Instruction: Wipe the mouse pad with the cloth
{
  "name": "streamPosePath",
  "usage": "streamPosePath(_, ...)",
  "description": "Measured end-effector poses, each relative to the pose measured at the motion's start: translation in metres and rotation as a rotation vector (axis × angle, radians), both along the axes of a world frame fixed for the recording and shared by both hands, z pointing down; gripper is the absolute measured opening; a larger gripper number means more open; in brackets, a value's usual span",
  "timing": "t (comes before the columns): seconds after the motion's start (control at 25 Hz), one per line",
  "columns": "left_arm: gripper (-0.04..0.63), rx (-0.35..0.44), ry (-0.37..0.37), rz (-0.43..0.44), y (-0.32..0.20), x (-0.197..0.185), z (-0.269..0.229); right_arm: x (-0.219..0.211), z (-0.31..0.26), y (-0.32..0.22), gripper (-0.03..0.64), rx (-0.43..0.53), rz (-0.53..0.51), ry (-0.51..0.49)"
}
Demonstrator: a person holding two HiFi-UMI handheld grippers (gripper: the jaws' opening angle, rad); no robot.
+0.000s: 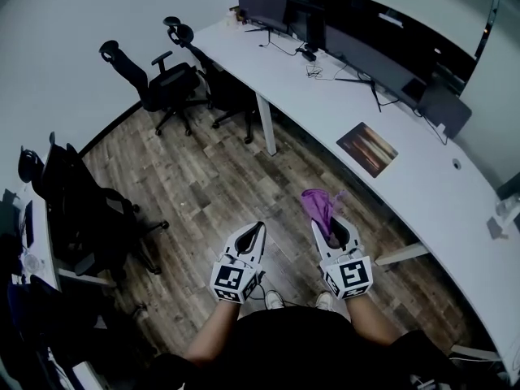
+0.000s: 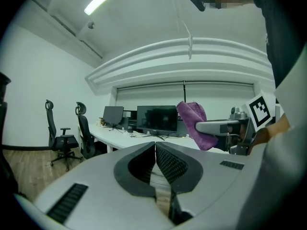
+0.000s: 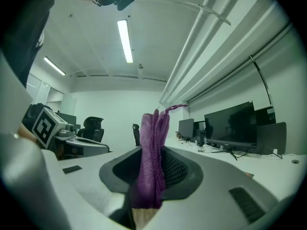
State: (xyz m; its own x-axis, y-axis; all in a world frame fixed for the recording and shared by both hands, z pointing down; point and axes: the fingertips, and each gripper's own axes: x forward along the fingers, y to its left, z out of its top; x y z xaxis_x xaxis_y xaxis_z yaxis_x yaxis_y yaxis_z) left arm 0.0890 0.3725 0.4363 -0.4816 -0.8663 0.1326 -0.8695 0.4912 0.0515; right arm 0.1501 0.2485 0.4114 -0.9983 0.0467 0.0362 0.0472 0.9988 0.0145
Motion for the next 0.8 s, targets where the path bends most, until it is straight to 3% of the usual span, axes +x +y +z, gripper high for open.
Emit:
streamPosePath(0.48, 0.023, -0.024, 0.028, 0.081, 0.025, -0.028, 0.019, -0.018, 0.021, 0.016, 0.124, -0.017, 0.101, 0.055)
streamPosePath(0.8, 0.023, -0.027, 0.031, 0.117, -0.011, -0.048, 0.023, -0.037, 0.02, -0.019, 0.125, -0.025, 0.163, 0.031)
